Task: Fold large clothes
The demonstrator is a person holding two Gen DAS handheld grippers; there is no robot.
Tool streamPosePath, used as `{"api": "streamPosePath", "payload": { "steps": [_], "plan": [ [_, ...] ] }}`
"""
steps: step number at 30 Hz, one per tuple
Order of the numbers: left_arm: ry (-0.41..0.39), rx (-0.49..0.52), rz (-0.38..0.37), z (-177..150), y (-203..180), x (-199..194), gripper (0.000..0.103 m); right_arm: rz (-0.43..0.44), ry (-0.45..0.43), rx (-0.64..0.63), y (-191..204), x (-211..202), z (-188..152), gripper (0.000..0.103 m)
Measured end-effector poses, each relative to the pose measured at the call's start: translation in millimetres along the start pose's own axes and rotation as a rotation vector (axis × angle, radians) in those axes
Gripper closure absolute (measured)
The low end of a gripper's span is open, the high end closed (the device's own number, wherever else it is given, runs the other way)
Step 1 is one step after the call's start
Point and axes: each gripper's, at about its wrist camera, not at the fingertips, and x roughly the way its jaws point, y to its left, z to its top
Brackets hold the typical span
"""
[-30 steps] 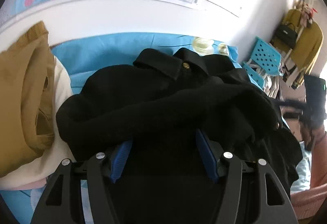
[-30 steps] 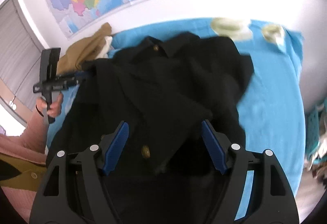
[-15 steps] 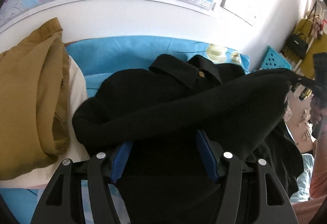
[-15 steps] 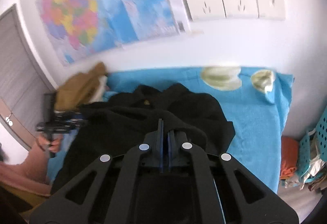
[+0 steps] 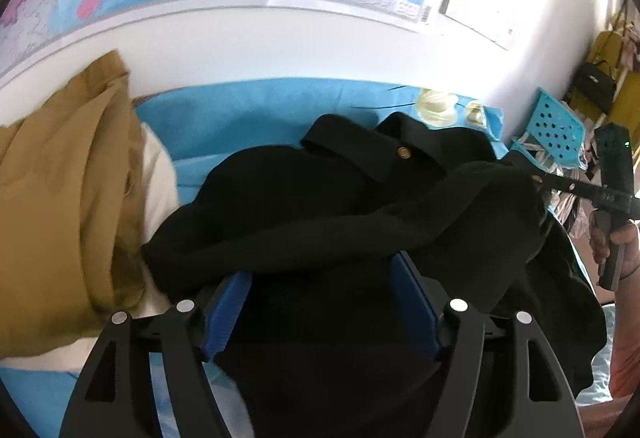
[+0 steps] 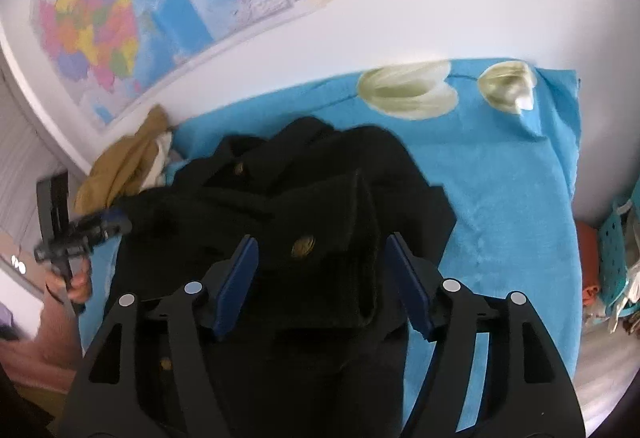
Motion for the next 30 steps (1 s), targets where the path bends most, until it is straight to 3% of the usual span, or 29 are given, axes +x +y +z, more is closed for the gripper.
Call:
{"api": "streamPosePath", "payload": {
  "steps": [2,3,4,8,9,10,13,16,20,24,27,30],
  "plan": [
    [0.008,0.013,0.009,2,-5,7,0.031,-0.022,0.021,-0.004,0,10,-1,0.075],
    [0.017,0.015,0.015,3,-7,11,0.031,-0.048,0.027,0.002,0,15,-2,0.082],
    [0.025,0.015,0.018,3,-8,16,0.030,-0.064,0.032,-0.005,0,20,-3,0.084],
    [0.042,0.023,0.063,3,-8,32,0.028,-0.094,0.053,0.023,-6,24,-1,0.081],
    [0.047,0.013,0.065,3,-7,34,0.028,-0.108,0.053,0.032,-6,22,0,0.072],
    [0.046,0.008,0.063,3,-6,34,0.028,-0.117,0.034,0.037,-5,15,2,0.065],
    [0.028,0.007,0.044,5,-7,24,0.028,-0.136,-0.053,0.012,5,-9,7,0.063],
    [0.000,0.028,0.031,7,-10,14,0.025,-0.065,-0.111,-0.051,26,-23,14,0.062],
    [0.011,0.062,0.034,8,-19,20,0.025,0.010,-0.058,-0.133,62,0,27,0.061],
    [0.049,0.041,0.038,7,-17,38,0.025,-0.083,0.031,-0.198,72,44,31,0.062],
    [0.055,0.039,0.051,6,-13,44,0.024,-0.117,0.096,-0.181,58,69,28,0.071],
    [0.062,0.040,0.058,5,-11,46,0.023,-0.111,0.082,-0.171,57,67,26,0.072]
  ]
}}
